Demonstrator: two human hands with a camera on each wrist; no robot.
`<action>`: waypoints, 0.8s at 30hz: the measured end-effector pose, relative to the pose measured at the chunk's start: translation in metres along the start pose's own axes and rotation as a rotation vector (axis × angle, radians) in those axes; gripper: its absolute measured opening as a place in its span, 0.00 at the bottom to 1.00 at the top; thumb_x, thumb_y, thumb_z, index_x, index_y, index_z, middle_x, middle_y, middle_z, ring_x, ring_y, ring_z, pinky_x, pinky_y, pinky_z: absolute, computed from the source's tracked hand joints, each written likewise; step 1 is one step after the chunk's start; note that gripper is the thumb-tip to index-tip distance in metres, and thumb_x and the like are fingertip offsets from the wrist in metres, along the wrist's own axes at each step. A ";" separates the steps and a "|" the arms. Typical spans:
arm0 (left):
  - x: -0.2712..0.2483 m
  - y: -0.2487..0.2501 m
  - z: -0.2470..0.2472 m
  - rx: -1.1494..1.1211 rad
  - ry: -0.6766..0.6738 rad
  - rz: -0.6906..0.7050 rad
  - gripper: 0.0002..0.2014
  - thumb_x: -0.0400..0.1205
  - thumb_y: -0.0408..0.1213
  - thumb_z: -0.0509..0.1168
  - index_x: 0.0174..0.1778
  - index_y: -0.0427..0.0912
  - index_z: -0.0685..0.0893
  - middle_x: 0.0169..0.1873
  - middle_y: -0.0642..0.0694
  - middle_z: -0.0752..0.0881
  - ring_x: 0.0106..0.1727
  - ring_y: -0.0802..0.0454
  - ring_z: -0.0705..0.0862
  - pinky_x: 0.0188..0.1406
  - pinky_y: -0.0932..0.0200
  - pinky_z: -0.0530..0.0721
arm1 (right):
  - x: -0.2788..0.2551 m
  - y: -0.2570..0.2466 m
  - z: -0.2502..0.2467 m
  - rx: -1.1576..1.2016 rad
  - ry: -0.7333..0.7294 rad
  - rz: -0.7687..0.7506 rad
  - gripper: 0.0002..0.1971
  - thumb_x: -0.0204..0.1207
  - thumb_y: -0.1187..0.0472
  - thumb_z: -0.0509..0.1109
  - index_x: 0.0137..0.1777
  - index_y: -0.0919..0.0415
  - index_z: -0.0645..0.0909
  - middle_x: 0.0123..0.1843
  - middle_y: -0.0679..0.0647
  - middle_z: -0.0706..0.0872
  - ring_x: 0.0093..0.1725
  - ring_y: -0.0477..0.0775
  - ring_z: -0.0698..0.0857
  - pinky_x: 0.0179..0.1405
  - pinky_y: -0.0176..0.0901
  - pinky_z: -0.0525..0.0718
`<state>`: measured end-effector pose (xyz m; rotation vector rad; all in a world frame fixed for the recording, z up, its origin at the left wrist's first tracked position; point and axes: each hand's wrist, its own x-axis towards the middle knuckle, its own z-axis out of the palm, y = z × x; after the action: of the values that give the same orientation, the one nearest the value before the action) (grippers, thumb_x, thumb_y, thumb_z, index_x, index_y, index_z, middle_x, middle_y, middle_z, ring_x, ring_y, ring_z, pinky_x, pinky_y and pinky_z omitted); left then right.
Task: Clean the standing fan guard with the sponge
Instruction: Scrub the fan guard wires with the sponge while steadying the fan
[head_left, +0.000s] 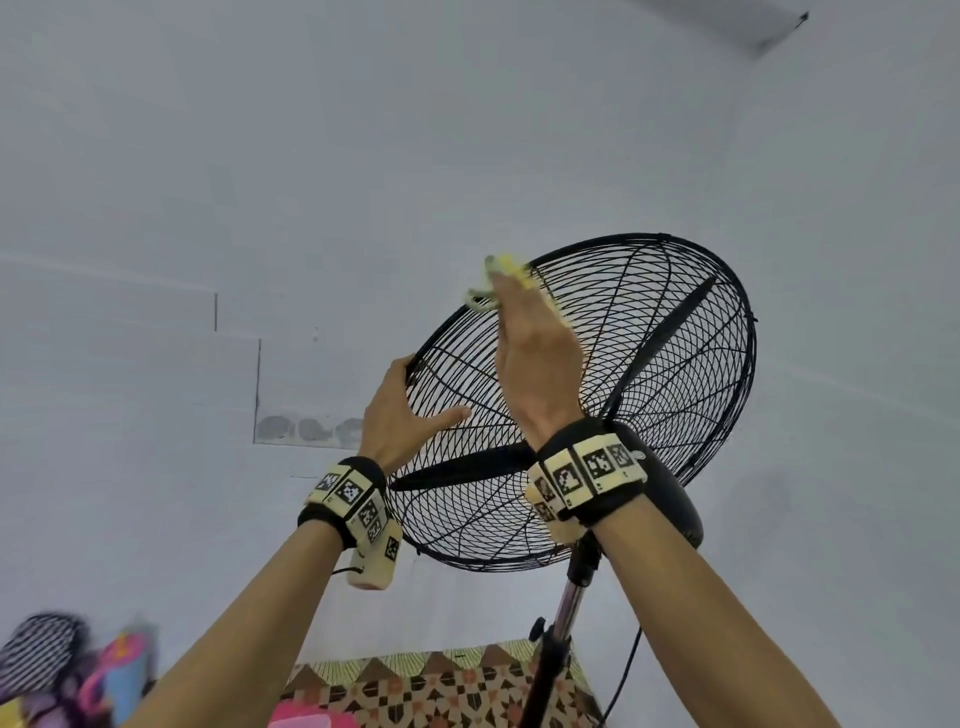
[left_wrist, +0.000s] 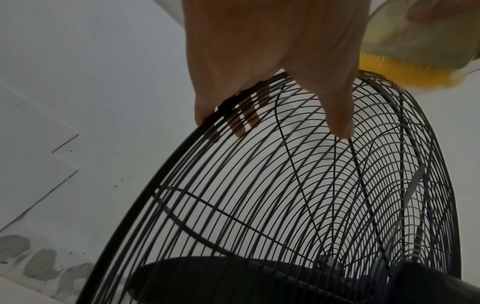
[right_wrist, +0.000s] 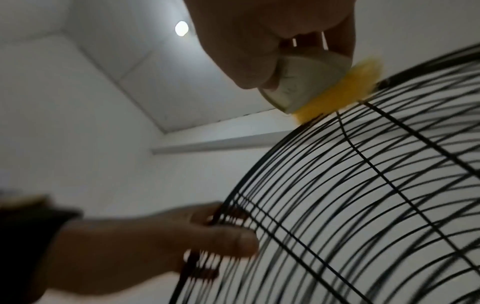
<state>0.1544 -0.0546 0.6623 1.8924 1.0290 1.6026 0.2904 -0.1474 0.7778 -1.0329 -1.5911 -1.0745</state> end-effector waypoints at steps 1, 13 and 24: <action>0.001 0.000 0.001 -0.003 -0.001 0.001 0.50 0.69 0.61 0.84 0.82 0.47 0.69 0.75 0.48 0.81 0.73 0.50 0.80 0.73 0.48 0.78 | -0.007 -0.007 0.002 -0.005 -0.059 -0.073 0.29 0.79 0.77 0.69 0.80 0.61 0.77 0.71 0.59 0.87 0.61 0.60 0.90 0.54 0.56 0.93; 0.003 -0.003 -0.002 0.014 -0.038 -0.001 0.50 0.68 0.63 0.84 0.81 0.46 0.69 0.73 0.50 0.81 0.71 0.52 0.80 0.69 0.52 0.78 | -0.004 0.010 -0.004 0.050 0.011 0.047 0.28 0.82 0.76 0.67 0.81 0.62 0.76 0.75 0.61 0.84 0.67 0.63 0.88 0.63 0.61 0.90; 0.002 0.003 -0.005 0.002 -0.044 -0.006 0.50 0.68 0.60 0.85 0.81 0.46 0.69 0.73 0.49 0.81 0.71 0.51 0.80 0.72 0.49 0.79 | -0.032 0.011 0.006 0.215 0.031 0.083 0.25 0.85 0.72 0.63 0.82 0.61 0.76 0.80 0.56 0.81 0.75 0.60 0.83 0.68 0.63 0.87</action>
<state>0.1499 -0.0553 0.6667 1.9156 1.0171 1.5509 0.3062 -0.1436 0.7482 -0.9247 -1.5863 -0.8389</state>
